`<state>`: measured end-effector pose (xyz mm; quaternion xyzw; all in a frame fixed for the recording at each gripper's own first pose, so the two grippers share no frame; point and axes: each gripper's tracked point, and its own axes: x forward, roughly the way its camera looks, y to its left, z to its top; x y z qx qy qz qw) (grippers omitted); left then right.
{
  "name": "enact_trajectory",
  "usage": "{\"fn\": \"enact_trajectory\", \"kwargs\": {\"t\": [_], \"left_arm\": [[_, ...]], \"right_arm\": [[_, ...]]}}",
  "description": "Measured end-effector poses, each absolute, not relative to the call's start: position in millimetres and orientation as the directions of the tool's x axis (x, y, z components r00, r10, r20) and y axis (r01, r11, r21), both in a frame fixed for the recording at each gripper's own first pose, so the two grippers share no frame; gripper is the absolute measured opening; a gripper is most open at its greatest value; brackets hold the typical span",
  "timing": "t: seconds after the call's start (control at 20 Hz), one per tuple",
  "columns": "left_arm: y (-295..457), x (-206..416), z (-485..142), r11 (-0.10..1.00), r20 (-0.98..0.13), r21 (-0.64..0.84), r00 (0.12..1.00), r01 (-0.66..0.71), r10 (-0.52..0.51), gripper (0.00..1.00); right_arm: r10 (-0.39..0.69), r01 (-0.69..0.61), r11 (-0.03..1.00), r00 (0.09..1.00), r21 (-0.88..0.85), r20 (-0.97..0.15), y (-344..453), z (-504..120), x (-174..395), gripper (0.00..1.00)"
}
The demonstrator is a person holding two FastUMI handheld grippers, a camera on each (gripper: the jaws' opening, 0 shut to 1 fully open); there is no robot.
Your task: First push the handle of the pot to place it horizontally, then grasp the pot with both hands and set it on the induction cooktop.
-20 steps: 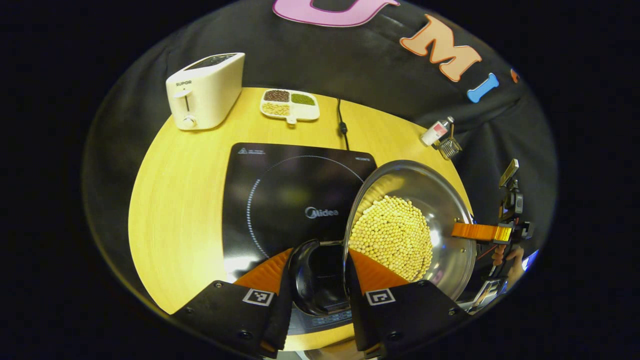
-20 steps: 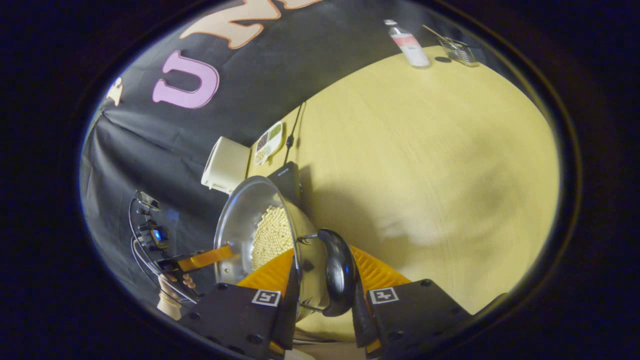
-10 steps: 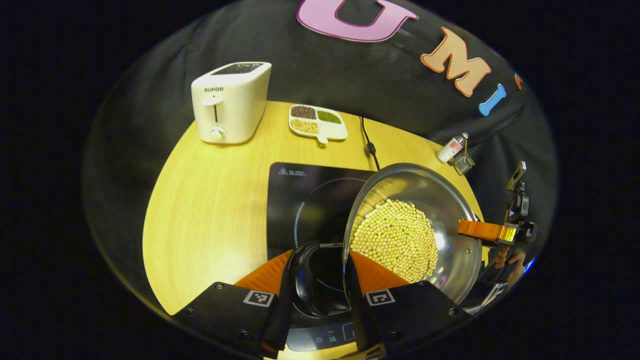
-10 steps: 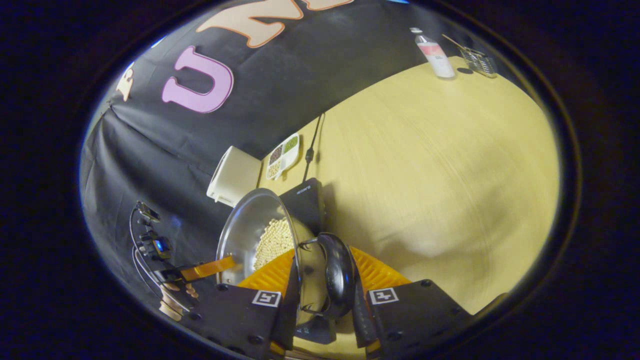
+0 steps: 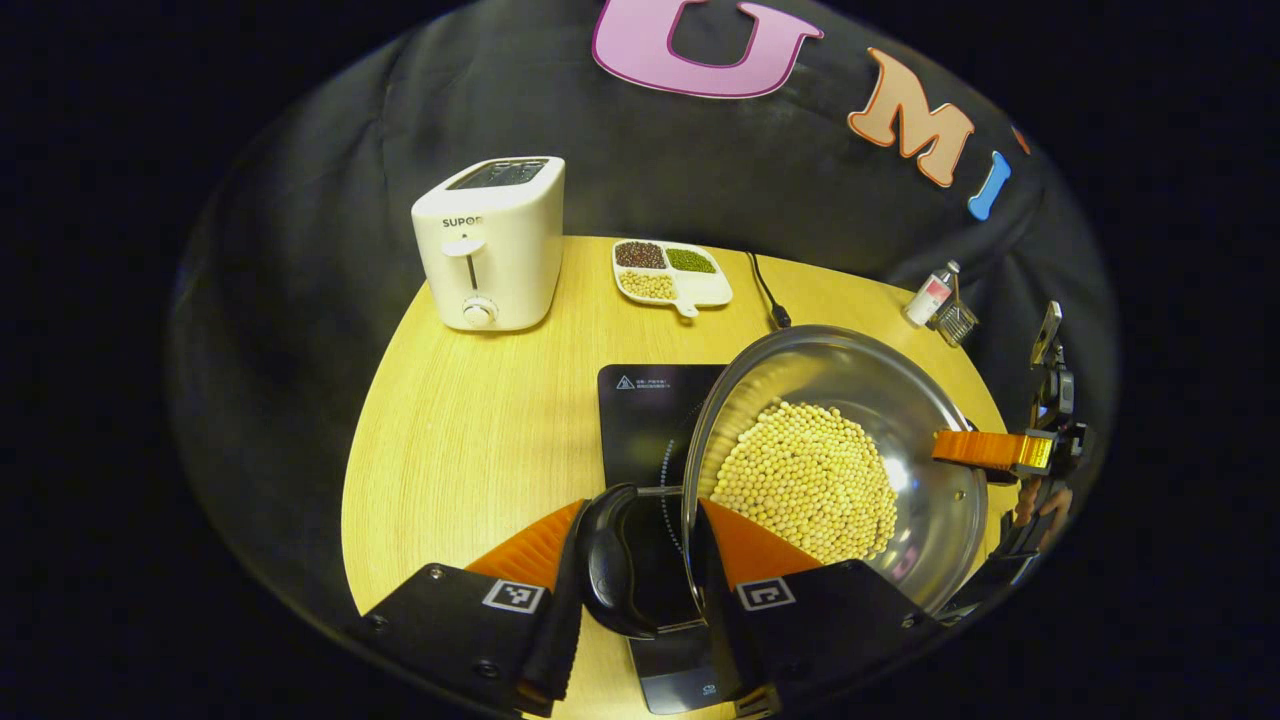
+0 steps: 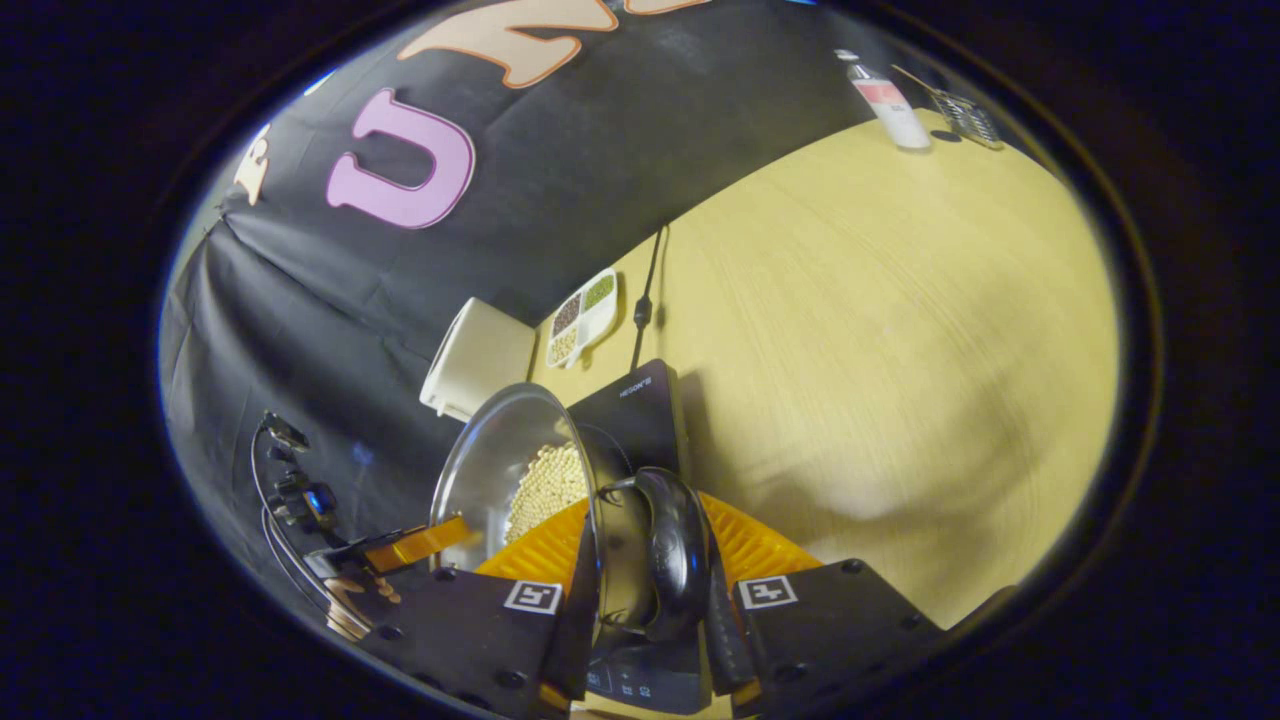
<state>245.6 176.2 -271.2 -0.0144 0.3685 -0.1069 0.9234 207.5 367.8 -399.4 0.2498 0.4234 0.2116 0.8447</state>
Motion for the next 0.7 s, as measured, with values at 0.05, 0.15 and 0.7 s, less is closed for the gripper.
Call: {"fn": "enact_trajectory", "kwargs": {"t": [0.05,0.15,0.7], "left_arm": [[177,246,-271,0.978,-0.677,-0.098,0.708,0.185,-0.202,0.57],[178,250,-270,0.979,-0.671,-0.089,0.715,0.183,-0.194,0.58],[190,253,-265,0.989,-0.626,-0.098,0.765,0.114,-0.151,0.71]], "right_arm": [[0.568,-0.141,0.784,0.554,0.604,-0.608,369,-399,208,0.42],[0.569,-0.138,0.781,0.560,0.609,-0.602,371,-399,210,0.42],[0.617,-0.150,0.726,0.575,0.672,-0.538,372,-373,216,0.82]]}}
